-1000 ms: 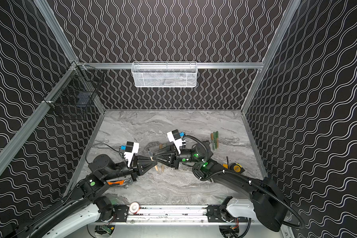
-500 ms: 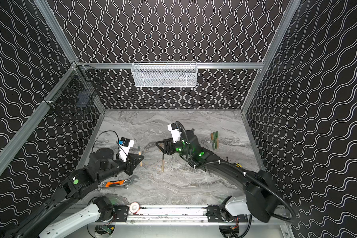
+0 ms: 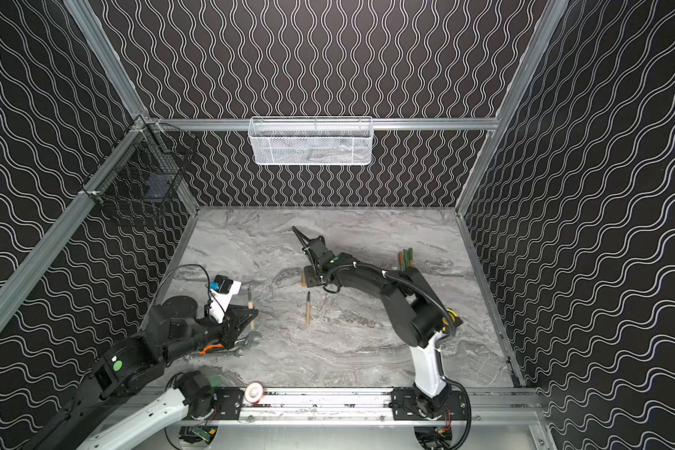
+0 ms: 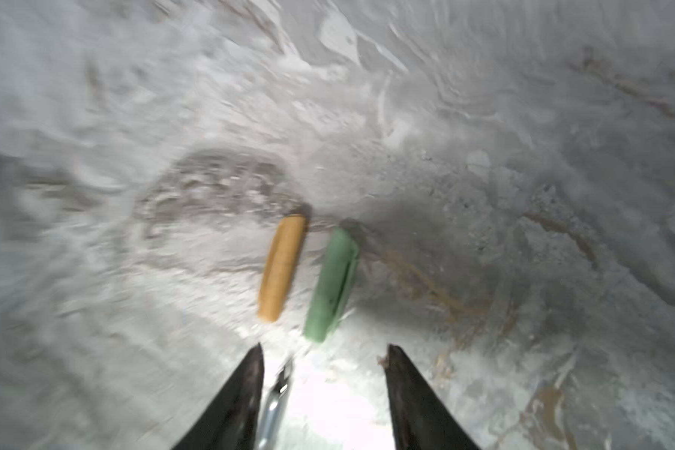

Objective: Insert the pens into the pen caps
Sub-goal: 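Move the right gripper down toward the tan and green caps on the table, then lower the right gripper onto the green cap and close on it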

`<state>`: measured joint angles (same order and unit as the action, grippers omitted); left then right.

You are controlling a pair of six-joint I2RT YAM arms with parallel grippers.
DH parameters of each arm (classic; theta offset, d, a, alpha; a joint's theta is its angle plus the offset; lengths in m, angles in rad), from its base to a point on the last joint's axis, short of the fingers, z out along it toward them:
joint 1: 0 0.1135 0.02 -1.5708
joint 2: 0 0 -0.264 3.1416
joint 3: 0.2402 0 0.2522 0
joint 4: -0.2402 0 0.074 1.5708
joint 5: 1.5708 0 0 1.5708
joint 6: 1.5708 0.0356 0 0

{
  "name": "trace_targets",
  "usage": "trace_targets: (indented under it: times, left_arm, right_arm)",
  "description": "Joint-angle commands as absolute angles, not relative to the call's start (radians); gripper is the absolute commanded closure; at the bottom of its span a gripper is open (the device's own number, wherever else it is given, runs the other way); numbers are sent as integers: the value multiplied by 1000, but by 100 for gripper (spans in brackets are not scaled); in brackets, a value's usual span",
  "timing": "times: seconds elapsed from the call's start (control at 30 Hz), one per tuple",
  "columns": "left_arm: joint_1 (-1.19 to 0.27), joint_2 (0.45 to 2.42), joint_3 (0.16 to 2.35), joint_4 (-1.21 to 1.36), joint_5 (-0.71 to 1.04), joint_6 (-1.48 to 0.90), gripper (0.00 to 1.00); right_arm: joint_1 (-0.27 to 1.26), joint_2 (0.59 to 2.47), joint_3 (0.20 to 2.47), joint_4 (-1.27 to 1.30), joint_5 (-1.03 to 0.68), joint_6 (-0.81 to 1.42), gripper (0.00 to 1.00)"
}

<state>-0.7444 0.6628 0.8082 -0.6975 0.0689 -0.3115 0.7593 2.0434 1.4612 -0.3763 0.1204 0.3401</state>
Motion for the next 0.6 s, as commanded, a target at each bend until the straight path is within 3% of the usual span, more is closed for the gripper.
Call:
trace_targets:
  times: [0.0, 0.27, 0.57]
  left_arm:
    - [-742, 649, 800, -619, 131, -283, 100]
    - [-741, 651, 800, -609, 163, -273, 100]
    - [-742, 639, 798, -606, 172, -272, 100]
  right_arm:
    - [761, 2097, 1521, -487, 202, 302, 53]
    - [762, 2175, 1599, -506, 204, 308, 58]
    - [770, 2142, 1594, -489, 234, 327, 57]
